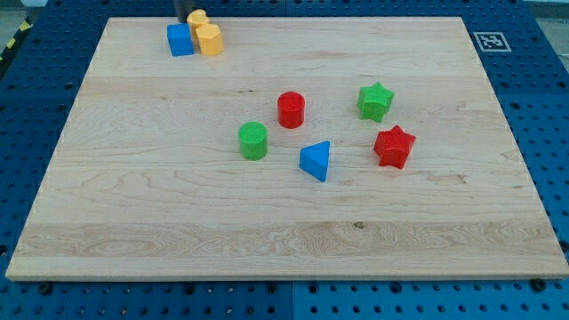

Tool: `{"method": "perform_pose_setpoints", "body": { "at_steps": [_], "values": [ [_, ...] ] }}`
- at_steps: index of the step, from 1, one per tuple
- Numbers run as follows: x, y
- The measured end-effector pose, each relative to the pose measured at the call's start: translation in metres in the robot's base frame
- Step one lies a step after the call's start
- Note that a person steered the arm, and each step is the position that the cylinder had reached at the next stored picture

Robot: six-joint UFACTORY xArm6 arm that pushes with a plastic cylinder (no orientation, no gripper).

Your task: Move the yellow heart above the red circle

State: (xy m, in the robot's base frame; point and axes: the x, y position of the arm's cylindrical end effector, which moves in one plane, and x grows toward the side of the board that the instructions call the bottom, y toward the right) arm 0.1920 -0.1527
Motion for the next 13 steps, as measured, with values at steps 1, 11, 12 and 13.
{"method": "perform_pose_setpoints", "body": {
  "at_steps": [1, 11, 12, 13],
  "values": [
    [0.009, 0.017],
    [0.089, 0.150],
    [0.095, 0.154],
    [0.086, 0.156]
  ]
}}
